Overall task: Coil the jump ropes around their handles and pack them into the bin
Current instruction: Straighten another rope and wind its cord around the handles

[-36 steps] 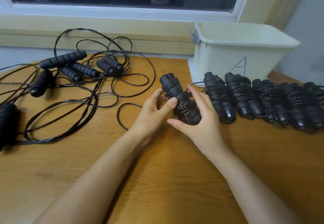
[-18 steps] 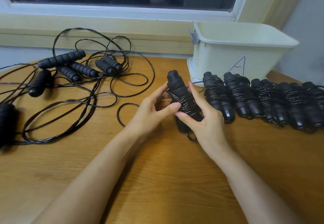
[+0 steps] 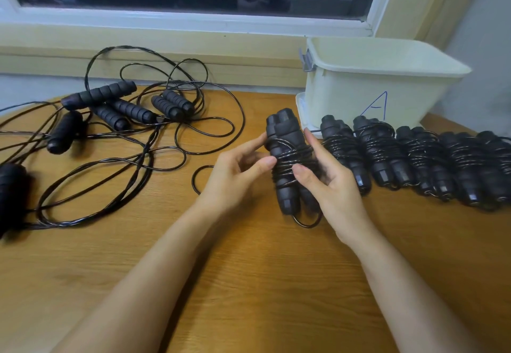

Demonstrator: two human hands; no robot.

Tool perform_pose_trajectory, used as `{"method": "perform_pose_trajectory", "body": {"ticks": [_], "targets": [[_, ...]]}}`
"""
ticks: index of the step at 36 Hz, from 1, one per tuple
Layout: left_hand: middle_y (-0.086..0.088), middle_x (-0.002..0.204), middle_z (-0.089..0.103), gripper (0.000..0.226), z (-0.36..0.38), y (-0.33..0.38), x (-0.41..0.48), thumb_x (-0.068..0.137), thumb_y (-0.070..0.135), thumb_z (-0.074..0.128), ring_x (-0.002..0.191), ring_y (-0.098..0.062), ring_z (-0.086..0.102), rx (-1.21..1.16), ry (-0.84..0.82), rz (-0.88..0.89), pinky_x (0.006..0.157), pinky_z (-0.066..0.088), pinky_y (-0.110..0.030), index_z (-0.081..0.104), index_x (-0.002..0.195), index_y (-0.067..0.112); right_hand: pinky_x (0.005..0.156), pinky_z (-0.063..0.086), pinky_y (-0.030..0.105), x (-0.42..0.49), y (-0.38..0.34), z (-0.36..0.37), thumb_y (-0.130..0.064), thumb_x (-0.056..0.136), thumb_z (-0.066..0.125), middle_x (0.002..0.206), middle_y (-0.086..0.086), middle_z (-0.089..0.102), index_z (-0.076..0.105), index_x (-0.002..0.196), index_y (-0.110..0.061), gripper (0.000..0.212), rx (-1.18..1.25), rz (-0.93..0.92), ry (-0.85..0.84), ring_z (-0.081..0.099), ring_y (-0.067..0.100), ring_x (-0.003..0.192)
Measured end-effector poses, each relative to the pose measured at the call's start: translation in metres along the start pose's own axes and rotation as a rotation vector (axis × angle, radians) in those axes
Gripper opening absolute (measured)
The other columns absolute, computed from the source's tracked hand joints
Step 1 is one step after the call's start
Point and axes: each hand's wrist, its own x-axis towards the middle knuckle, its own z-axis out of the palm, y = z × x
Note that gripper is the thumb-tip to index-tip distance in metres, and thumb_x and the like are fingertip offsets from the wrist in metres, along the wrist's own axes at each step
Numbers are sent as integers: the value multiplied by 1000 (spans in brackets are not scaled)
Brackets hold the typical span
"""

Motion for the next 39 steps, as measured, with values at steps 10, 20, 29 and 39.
{"method": "perform_pose_trajectory", "body": {"ticks": [10, 20, 29, 39], "targets": [[1, 84, 77, 67, 6, 3, 0, 69, 23, 74, 87, -13, 74, -185, 197, -70, 91, 52, -23, 55, 133, 19, 109, 41, 25, 0, 5, 7, -41, 92, 59, 131, -17, 55, 41, 148, -31, 59, -48, -13, 72, 48, -7, 126], [4, 77, 76, 55, 11, 2, -2, 73, 17, 82, 79, -10, 74, -56, 312, -76, 77, 56, -17, 62, 123, 20, 104, 47, 26, -7, 15, 18, -27, 90, 68, 132, -7, 62, 60, 133, -18, 44, -376, -225, 343, 57, 3, 125], [7, 74, 76, 53, 13, -1, -3, 74, 19, 83, 74, -7, 73, 30, 382, -48, 71, 57, -19, 63, 122, 16, 78, 53, 30, -13, 6, 33, -65, 78, 59, 146, 9, 51, 35, 151, -11, 94, -934, -211, 241, 59, 26, 121], [8, 83, 77, 71, 18, -5, -5, 76, 21, 81, 87, -5, 73, 83, 256, 0, 81, 57, -24, 52, 140, 11, 61, 56, 31, -9, 0, 37, -65, 52, 84, 131, 12, 59, 40, 145, -4, 120, -1188, -76, 310, 64, 27, 111]]}}
